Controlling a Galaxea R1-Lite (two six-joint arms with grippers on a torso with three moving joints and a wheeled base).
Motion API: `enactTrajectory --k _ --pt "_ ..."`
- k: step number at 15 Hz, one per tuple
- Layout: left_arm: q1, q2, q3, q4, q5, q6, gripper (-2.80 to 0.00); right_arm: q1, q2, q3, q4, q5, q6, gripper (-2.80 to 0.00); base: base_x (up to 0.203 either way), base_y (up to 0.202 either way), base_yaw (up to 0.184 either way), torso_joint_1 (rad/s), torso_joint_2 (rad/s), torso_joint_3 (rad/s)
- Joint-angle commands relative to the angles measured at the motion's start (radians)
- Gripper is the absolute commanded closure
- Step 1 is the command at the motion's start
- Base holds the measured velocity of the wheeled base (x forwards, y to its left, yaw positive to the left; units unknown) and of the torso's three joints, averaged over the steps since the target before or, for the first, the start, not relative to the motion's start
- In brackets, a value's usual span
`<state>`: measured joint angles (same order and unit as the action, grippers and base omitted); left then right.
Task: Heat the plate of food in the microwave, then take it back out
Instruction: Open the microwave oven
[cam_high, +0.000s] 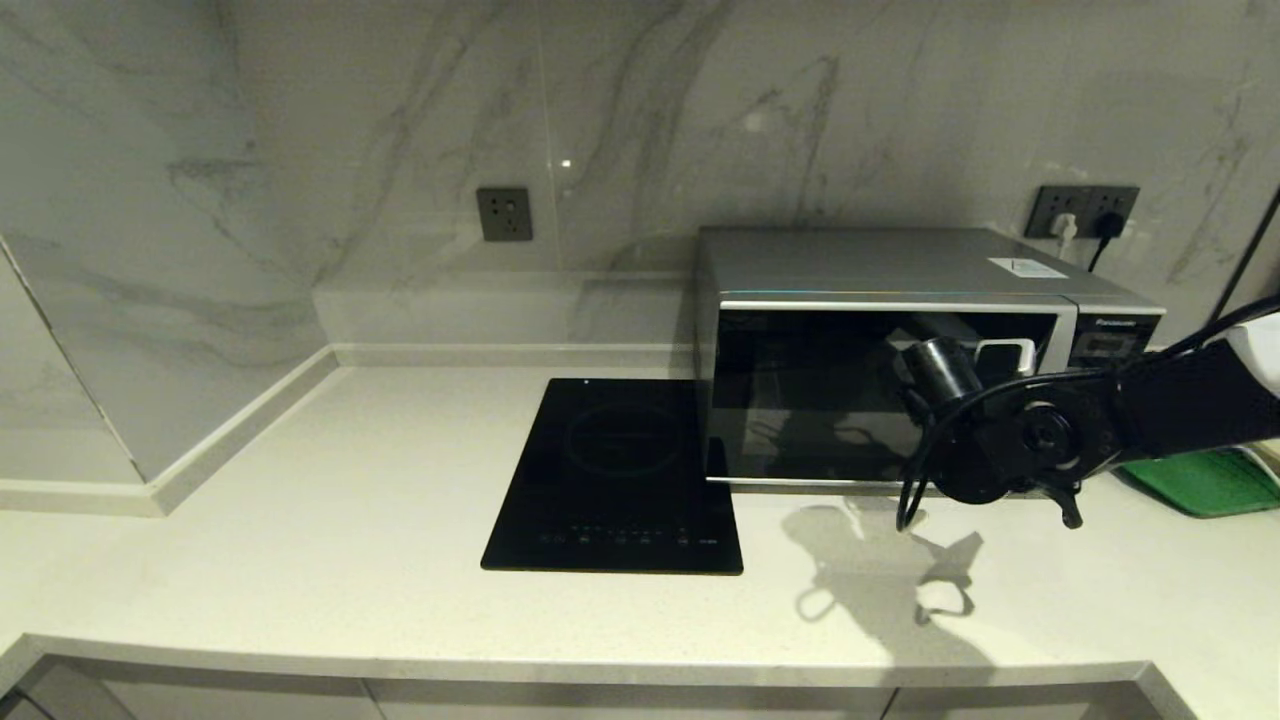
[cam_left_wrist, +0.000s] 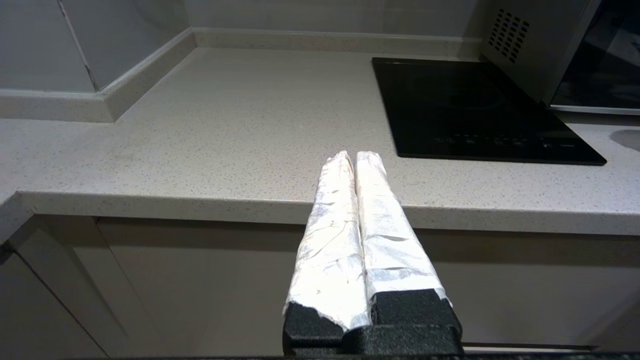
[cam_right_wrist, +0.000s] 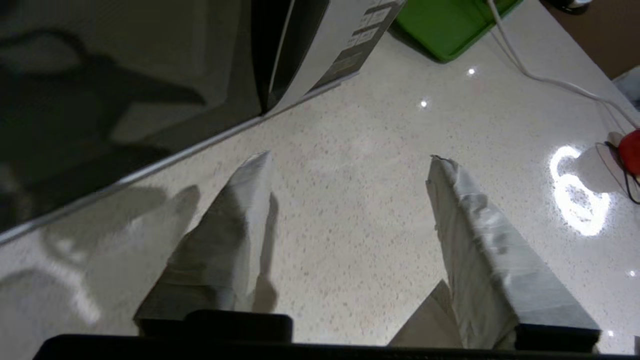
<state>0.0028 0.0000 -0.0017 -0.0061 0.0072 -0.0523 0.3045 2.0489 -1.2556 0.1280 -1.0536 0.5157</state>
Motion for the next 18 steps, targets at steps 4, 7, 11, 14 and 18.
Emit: enactTrajectory --k 4,7,11,14,18 --pt "0.0 0.0 0.0 0.0 0.001 0.0 0.0 -0.087 0.059 -0.086 0.001 -0.022 0.003 -2.8 0.0 0.0 0.0 0.0 0.0 0.0" --pt "0.0 0.0 0.0 0.0 0.0 0.0 0.0 -0.105 0.083 -0.132 0.002 -0.02 0.0 -2.8 0.0 0.0 0.0 0.0 0.0 0.0" --pt "0.0 0.0 0.0 0.0 0.0 -0.001 0.0 -0.124 0.124 -0.202 0.005 -0.022 -0.004 -2.8 0.0 0.0 0.0 0.0 0.0 0.0" --pt "0.0 0.0 0.0 0.0 0.0 0.0 0.0 -0.157 0.153 -0.241 0.004 -0.022 -0.003 -2.8 0.0 0.0 0.0 0.0 0.0 0.0" --pt "0.0 0.0 0.0 0.0 0.0 -0.001 0.0 -0.197 0.154 -0.251 0.001 -0.02 0.001 -2.8 0.0 0.0 0.0 0.0 0.0 0.0"
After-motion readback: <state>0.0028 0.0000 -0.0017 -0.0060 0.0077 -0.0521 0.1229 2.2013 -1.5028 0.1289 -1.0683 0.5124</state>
